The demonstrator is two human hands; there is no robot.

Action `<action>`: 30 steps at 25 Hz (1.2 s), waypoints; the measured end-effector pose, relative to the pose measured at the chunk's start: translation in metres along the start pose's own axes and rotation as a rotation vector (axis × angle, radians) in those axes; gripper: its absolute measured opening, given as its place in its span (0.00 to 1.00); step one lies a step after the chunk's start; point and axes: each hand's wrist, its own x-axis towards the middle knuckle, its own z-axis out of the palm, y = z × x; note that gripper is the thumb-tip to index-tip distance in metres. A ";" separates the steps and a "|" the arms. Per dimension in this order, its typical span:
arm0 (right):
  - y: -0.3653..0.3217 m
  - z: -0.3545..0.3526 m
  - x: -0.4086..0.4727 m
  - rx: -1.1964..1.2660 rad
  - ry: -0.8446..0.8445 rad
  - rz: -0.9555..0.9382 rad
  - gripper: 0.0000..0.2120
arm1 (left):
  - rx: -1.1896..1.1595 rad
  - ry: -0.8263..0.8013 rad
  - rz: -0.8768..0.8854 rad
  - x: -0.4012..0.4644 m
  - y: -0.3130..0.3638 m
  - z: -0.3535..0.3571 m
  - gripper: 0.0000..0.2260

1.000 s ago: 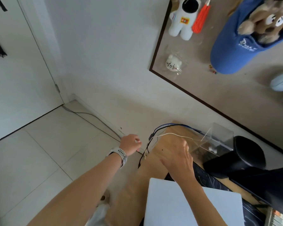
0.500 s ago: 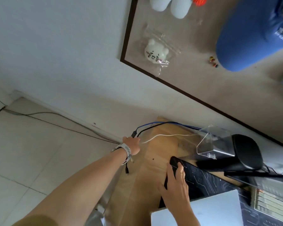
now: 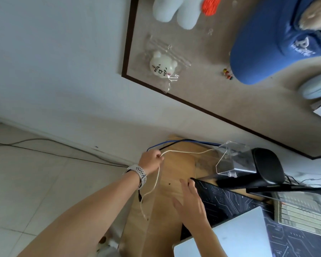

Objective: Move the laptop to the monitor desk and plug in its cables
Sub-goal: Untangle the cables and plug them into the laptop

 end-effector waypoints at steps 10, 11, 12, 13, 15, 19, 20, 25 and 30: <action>-0.066 0.008 0.000 0.737 -0.262 0.066 0.08 | -0.841 -0.011 -0.386 -0.019 0.047 -0.036 0.14; -0.067 0.008 0.000 0.722 -0.219 0.077 0.08 | -0.874 -0.043 -0.414 -0.023 0.047 -0.035 0.15; -0.068 0.009 0.001 0.718 -0.195 0.080 0.09 | -0.889 -0.056 -0.432 -0.026 0.046 -0.033 0.15; -0.066 0.012 0.003 0.705 -0.195 0.079 0.10 | -0.906 -0.062 -0.444 -0.030 0.047 -0.032 0.15; -0.063 0.013 0.003 0.754 -0.200 0.114 0.12 | -0.926 -0.075 -0.426 -0.038 0.046 -0.032 0.13; -0.054 0.006 0.009 0.934 -0.137 0.122 0.16 | -0.726 -0.189 -0.214 -0.063 0.042 -0.037 0.09; -0.055 0.003 0.008 0.946 -0.136 0.098 0.16 | -0.670 -0.199 -0.166 -0.070 0.042 -0.039 0.08; -0.057 -0.004 -0.010 0.747 -0.200 -0.053 0.13 | -0.856 -0.082 -0.182 -0.096 0.047 -0.052 0.04; -0.010 -0.013 -0.032 0.139 -0.247 -0.244 0.04 | -0.969 0.186 -0.291 -0.116 0.046 -0.054 0.05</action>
